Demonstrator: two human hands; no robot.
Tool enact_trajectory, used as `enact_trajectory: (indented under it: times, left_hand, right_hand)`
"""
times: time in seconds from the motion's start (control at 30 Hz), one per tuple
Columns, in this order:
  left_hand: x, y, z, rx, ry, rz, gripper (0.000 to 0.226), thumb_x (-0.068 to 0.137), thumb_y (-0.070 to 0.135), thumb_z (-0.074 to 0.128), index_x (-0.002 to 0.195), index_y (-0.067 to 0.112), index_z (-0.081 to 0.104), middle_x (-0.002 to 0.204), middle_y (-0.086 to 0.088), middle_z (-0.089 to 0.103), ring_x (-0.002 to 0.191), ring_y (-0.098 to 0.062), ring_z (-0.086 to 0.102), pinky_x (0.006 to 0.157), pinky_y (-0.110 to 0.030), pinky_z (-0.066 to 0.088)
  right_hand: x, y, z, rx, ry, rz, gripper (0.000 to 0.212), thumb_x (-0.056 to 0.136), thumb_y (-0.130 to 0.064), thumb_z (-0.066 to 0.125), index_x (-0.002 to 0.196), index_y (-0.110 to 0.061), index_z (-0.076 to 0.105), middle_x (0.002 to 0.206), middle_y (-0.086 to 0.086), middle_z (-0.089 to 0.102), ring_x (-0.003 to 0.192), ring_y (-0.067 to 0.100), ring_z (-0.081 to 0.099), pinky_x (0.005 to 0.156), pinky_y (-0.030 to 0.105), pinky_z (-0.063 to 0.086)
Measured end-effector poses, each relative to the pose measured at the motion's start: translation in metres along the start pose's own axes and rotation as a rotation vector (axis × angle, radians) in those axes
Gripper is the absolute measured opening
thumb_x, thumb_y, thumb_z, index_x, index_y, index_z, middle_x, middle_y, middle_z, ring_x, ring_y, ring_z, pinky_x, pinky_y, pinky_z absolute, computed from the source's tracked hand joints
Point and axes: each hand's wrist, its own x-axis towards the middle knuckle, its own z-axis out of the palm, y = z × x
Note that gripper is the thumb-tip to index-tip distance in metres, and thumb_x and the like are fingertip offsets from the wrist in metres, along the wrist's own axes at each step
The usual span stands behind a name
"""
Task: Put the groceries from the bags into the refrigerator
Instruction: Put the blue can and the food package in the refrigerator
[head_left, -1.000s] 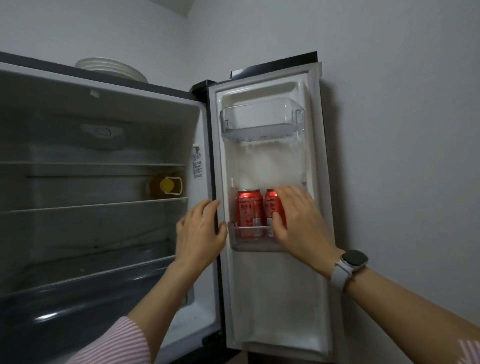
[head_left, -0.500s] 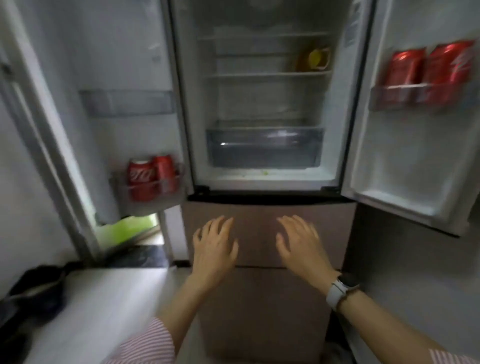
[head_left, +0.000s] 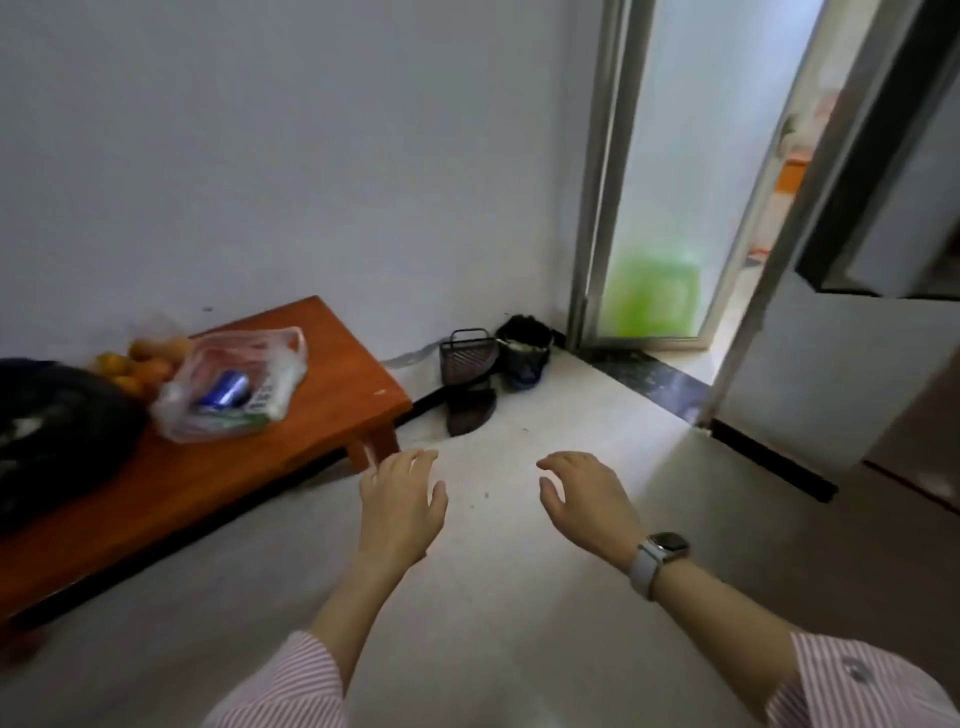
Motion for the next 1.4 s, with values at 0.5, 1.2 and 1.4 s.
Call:
enact_trajectory:
  times: [0.5, 1.2, 1.4]
  left_hand:
    - [0.068, -0.339, -0.046, 0.090, 0.050, -0.505, 0.039, 0.092, 0.026, 0.050, 0.129, 0.015, 0.050, 0.138, -0.005, 0.045, 0.132, -0.021, 0.035, 0.106, -0.039, 0.030]
    - [0.291, -0.536, 0.074, 0.011, -0.420, -0.624, 0.093, 0.072, 0.064, 0.060, 0.142, 0.014, 0.024, 0.134, -0.009, 0.050, 0.121, -0.024, 0.047, 0.102, -0.039, 0.030]
    - [0.283, -0.550, 0.065, -0.187, -0.257, -0.515, 0.078, 0.063, 0.052, 0.073, 0.127, 0.018, 0.044, 0.111, -0.003, 0.064, 0.099, -0.024, 0.060, 0.087, -0.032, 0.041]
  right_hand:
    - [0.246, -0.248, 0.219, 0.157, -0.318, -0.327, 0.032, 0.092, -0.021, 0.044, 0.121, -0.013, 0.055, 0.116, 0.007, 0.058, 0.109, 0.025, 0.052, 0.089, 0.033, 0.043]
    - [0.525, -0.292, 0.392, -0.440, -0.953, -0.885, 0.073, 0.087, -0.049, 0.050, 0.146, -0.025, 0.015, 0.156, -0.002, 0.010, 0.143, 0.016, -0.002, 0.111, 0.041, -0.010]
    - [0.533, -0.298, 0.396, -0.675, -0.912, -1.111, 0.072, 0.084, -0.039, 0.059, 0.144, -0.021, 0.023, 0.151, 0.010, 0.021, 0.141, 0.028, 0.012, 0.114, 0.055, 0.002]
